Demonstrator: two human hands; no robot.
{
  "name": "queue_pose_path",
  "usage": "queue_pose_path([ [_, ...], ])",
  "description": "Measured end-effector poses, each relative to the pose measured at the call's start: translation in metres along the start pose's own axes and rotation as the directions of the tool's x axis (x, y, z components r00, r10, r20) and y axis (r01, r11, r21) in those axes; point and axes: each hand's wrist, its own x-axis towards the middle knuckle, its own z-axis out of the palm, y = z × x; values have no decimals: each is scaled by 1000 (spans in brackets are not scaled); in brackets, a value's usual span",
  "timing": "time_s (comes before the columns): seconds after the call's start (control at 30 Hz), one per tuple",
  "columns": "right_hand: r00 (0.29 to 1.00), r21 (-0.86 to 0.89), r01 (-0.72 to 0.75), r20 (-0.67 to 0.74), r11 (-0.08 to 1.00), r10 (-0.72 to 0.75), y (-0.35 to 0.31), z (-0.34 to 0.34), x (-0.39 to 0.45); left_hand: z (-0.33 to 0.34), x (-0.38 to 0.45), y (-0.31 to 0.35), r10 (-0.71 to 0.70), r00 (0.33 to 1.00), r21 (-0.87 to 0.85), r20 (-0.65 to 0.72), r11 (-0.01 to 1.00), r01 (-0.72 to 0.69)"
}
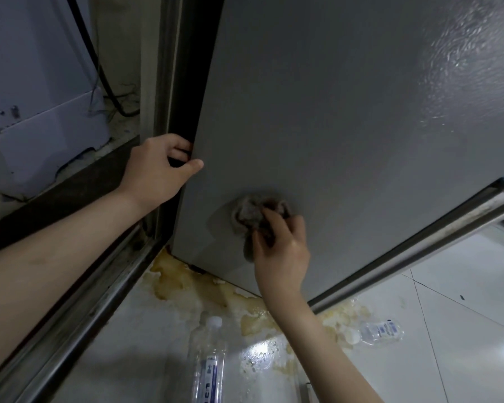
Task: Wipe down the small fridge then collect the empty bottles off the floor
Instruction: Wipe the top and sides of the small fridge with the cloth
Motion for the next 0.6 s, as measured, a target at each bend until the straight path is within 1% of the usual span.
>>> queue_pose_path([
  [0.13,1000,-43,1,27,999,0,14,4,-13,0,-1,0,-2,1000,-11,-2,1000,2],
  [0.2,1000,-32,-11,26,999,12,21,1,-17,0,0,0,-3,1000,-6,1,1000,3],
  [0.27,999,-4,-33,-13,999,33,26,-5,-19,-1,0,0,-5,1000,-6,5,1000,5],
  [0.4,979,91,-152,-126,984,163,33,-17,-16,0,0,0,2,1000,-12,1,1000,-2],
  [0.53,988,52,-125,-86,991,129,34,-20,-15,1,1,-3,1,1000,-14,2,1000,-1],
  [0.6,982,72,-152,-102,986,159,36,-23,-14,2,2,-4,5,1000,-14,3,1000,-5],
])
